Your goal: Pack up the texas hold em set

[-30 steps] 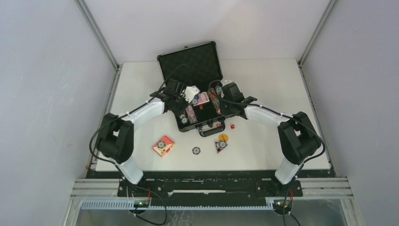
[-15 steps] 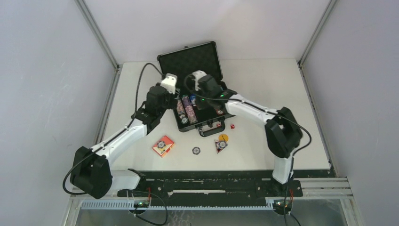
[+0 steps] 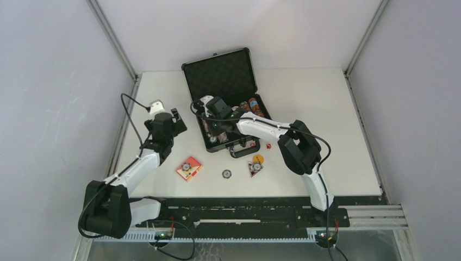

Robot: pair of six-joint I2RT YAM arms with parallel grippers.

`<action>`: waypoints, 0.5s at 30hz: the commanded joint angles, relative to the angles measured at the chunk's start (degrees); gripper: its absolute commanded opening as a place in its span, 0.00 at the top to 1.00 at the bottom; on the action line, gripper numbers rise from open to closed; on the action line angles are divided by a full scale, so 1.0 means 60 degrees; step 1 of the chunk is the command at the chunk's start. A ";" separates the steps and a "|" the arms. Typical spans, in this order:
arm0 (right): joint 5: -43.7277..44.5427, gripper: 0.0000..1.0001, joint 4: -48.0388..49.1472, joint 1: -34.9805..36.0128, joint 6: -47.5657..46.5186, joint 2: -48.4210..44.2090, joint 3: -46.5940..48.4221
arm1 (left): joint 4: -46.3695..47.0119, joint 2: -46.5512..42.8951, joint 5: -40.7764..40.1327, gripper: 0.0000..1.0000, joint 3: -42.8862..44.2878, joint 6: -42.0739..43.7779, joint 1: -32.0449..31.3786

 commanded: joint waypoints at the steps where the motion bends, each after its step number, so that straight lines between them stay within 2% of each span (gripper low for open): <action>1: 0.0033 1.00 0.0005 0.0063 -0.0037 -0.0189 -0.0187 | 0.0702 -0.0356 0.0284 0.09 0.0023 -0.1100 0.0347; 6: 0.0087 1.00 0.0237 -0.0016 0.0035 -0.0359 -0.1034 | 0.0779 -0.0395 0.0224 0.09 -0.0159 -0.1159 0.0635; 15: 0.0133 1.00 0.0163 -0.0080 0.0006 -0.0156 -0.1074 | 0.0909 -0.0342 0.0415 0.09 -0.0219 -0.1125 0.0766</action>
